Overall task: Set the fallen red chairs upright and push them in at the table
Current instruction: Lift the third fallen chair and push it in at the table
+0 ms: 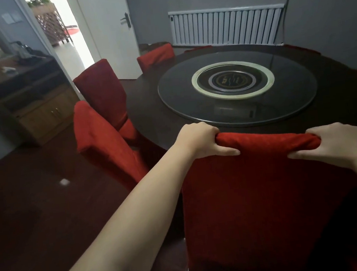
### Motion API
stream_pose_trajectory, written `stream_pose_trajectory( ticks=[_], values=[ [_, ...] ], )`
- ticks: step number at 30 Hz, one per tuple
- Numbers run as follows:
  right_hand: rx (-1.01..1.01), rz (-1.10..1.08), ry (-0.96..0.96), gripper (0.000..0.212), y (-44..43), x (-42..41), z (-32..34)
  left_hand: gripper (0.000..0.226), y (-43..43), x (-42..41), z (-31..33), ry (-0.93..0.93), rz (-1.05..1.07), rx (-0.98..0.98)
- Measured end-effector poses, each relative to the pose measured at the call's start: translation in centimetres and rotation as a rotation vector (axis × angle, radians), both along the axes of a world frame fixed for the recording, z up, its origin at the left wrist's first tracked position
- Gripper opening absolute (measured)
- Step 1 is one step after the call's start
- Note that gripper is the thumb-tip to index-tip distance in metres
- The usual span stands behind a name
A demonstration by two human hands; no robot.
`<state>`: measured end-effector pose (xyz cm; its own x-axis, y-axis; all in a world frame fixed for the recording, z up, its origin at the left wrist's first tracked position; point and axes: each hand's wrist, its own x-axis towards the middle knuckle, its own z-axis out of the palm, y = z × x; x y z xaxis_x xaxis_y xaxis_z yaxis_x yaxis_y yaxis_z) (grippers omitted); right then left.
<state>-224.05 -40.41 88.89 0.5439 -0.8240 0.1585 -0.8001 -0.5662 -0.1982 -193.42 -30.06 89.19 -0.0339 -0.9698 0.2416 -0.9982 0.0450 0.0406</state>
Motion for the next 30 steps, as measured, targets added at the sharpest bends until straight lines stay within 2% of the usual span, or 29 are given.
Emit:
stream_pose_trajectory(
  ticks=[5, 16, 21, 30],
  values=[
    [-0.022, -0.007, 0.01, 0.074, 1.0, -0.4, 0.2, 0.07, 0.7, -0.5, -0.2, 0.001, -0.001, 0.008],
    [-0.042, -0.085, 0.022, 0.088, 1.0, -8.5, -1.6, 0.077, -1.7, -7.5, -1.2, -0.064, -0.134, -0.02],
    [-0.115, -0.108, 0.047, 0.09, -0.8, -8.9, -2.2, 0.076, -3.8, -7.9, -1.7, -0.054, -0.123, -0.054],
    [-0.168, -0.136, 0.077, 0.087, -5.1, -7.3, -1.8, 0.078, -8.8, -6.4, -0.8, -0.021, -0.093, 0.04]
  ],
)
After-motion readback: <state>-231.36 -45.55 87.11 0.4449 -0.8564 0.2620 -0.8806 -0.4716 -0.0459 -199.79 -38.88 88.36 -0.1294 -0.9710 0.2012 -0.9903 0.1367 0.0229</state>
